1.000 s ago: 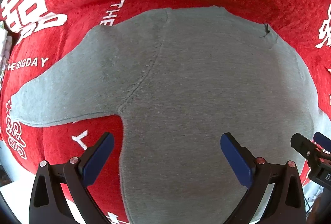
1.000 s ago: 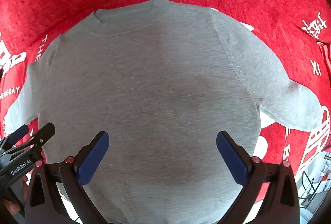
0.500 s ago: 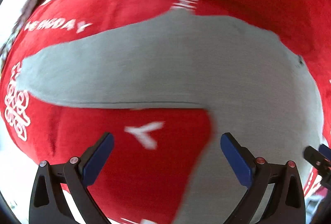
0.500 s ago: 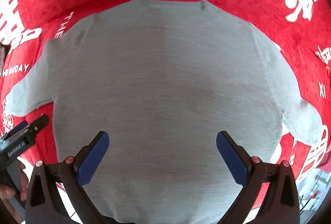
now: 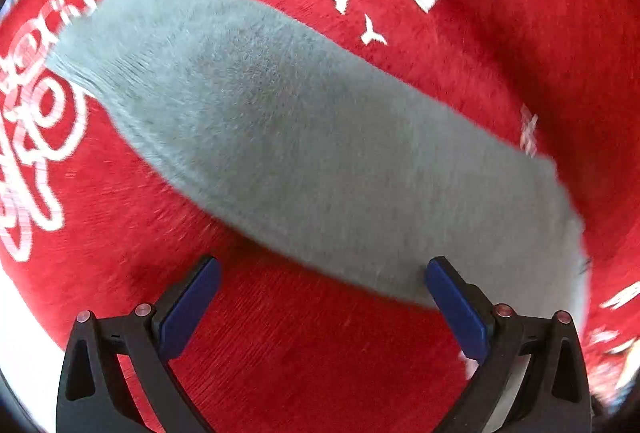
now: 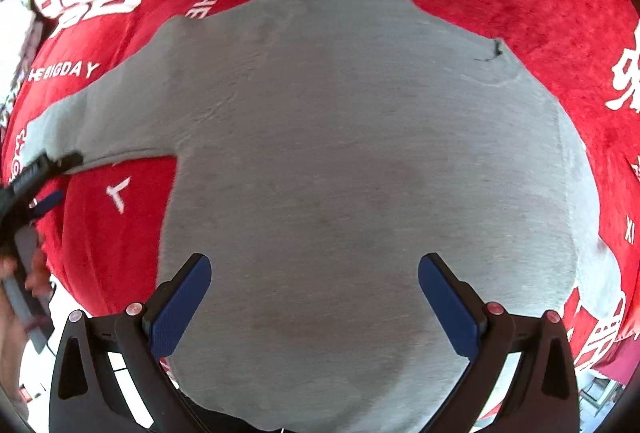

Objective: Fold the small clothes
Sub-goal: 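Grasp the grey sweatshirt sleeve cuff with the left gripper, then fold the held sleeve across the shirt body with the left gripper, release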

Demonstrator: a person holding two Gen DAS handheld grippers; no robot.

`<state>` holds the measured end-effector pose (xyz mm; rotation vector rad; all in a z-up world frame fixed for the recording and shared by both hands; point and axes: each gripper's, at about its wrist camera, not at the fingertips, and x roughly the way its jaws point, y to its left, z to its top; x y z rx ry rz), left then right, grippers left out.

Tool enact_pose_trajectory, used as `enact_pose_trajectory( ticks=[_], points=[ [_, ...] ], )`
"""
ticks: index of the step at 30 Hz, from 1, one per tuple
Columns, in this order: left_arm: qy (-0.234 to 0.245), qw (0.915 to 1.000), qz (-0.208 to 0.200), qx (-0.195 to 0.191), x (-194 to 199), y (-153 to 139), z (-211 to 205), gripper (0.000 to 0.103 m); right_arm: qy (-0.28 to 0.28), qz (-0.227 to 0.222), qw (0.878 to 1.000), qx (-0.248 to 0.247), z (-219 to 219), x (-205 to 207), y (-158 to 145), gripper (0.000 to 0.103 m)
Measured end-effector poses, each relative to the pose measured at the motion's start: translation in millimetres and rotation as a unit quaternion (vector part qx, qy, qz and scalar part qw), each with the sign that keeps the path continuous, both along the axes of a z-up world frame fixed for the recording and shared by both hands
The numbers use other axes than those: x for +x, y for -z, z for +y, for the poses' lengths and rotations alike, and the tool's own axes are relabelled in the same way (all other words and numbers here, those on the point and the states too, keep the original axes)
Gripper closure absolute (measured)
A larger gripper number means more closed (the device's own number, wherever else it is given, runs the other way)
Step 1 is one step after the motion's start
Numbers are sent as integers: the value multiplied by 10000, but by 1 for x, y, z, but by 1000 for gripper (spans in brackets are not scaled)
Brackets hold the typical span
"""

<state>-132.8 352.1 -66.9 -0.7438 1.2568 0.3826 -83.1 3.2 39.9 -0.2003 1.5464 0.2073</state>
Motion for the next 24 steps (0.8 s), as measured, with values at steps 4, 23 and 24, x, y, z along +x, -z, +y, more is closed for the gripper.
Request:
enact_pose_trajectory(
  ticks=[4, 23, 24],
  points=[
    [-320, 9974, -523, -370, -5, 4, 20, 0, -33, 26, 10000, -23, 10, -2, 1, 0],
    [1102, 9748, -1539, 1177, 53, -100, -72, 94, 485, -63, 9984, 269, -54, -13, -6, 0],
    [1336, 9687, -1710, 1207, 60, -113, -93, 94, 522, -86, 9982, 295, -59, -12, -8, 0]
  ],
)
